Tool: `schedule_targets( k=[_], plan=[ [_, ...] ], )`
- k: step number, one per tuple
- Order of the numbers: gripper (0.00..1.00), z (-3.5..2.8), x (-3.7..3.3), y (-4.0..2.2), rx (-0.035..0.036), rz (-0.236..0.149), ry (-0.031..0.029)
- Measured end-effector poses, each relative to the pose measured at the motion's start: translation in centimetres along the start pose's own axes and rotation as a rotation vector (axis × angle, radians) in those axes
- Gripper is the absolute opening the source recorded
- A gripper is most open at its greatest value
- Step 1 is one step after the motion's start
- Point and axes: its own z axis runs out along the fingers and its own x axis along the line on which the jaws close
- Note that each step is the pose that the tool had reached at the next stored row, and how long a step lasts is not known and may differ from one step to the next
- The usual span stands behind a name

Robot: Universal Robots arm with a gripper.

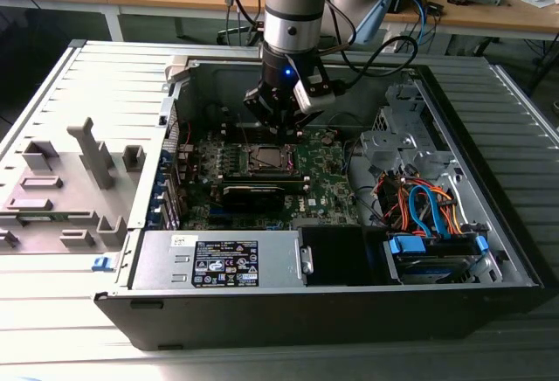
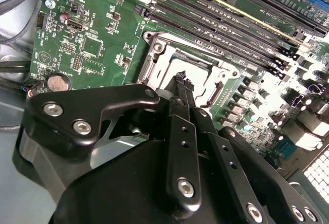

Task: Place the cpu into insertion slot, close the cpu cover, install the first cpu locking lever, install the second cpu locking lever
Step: 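Install the first cpu locking lever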

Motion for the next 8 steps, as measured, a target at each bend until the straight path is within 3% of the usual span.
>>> schedule_targets(
  k=[8],
  plan=[
    [0.11, 0.04, 0.0, 0.0, 0.0, -0.007, -0.0005]
  ],
)
